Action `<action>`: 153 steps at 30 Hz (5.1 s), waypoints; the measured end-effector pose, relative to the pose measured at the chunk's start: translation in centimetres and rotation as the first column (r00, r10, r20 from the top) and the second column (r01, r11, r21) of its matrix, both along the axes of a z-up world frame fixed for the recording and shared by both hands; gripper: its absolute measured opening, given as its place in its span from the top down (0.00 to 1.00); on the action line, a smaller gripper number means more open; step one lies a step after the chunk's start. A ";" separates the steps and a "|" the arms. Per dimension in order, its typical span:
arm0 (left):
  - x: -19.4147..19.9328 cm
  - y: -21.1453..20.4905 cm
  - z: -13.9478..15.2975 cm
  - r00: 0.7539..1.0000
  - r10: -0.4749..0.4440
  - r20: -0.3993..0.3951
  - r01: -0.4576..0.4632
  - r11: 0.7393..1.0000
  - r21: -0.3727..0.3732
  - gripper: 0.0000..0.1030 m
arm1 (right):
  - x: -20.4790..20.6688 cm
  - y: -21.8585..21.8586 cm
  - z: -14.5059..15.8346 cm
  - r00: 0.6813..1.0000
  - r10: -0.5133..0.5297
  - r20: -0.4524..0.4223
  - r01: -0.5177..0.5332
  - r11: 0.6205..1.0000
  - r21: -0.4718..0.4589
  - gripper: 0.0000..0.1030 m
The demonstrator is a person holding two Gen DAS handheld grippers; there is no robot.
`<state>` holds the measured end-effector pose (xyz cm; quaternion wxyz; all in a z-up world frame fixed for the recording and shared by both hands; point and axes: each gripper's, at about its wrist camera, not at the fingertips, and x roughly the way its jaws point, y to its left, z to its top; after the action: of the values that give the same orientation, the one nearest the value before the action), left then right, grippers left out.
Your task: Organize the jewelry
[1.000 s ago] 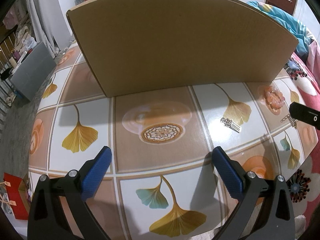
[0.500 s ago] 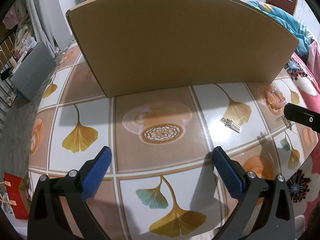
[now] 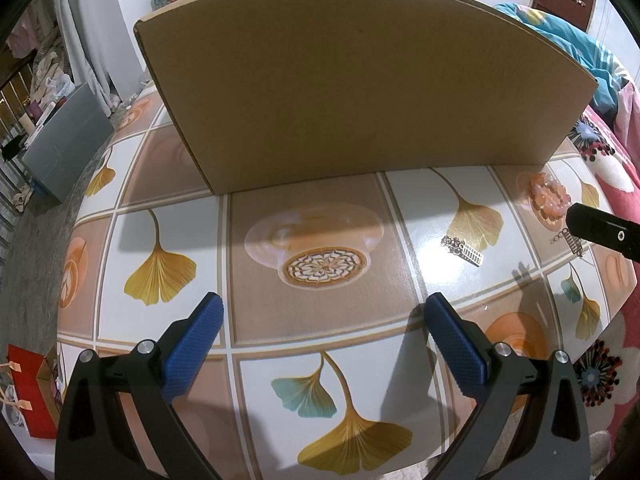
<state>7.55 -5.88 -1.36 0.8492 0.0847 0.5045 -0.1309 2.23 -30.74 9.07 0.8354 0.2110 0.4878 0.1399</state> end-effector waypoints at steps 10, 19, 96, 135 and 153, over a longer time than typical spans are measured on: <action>-0.1 0.0 0.1 1.000 0.012 -0.002 -0.012 1.000 0.002 0.04 | -0.1 -0.1 0.1 1.000 0.001 0.012 -0.001 1.000 0.011 1.00; 0.0 -0.2 0.1 1.000 0.028 -0.005 -0.028 1.000 0.004 0.04 | -0.2 -0.4 0.0 1.000 -0.001 0.018 0.000 1.000 0.029 1.00; -0.8 -1.5 14.0 0.947 -0.250 0.202 0.314 0.853 -0.418 1.00 | 0.8 -1.7 5.4 0.980 0.025 0.198 -0.044 0.994 0.095 1.00; 16.9 -5.9 9.1 0.973 -0.202 -0.112 0.143 0.909 -0.391 0.79 | 19.0 -3.5 7.1 0.995 0.089 0.046 -0.079 0.981 -0.177 0.78; 4.8 -0.8 15.6 0.972 -0.223 0.078 0.236 0.909 -0.343 0.21 | 8.5 -4.4 10.8 0.987 0.043 0.157 -0.024 0.992 -0.121 0.31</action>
<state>12.40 -6.65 14.22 0.8386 -0.0063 0.4439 -0.3156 10.70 -35.12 19.87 0.8802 0.1410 0.4306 0.1412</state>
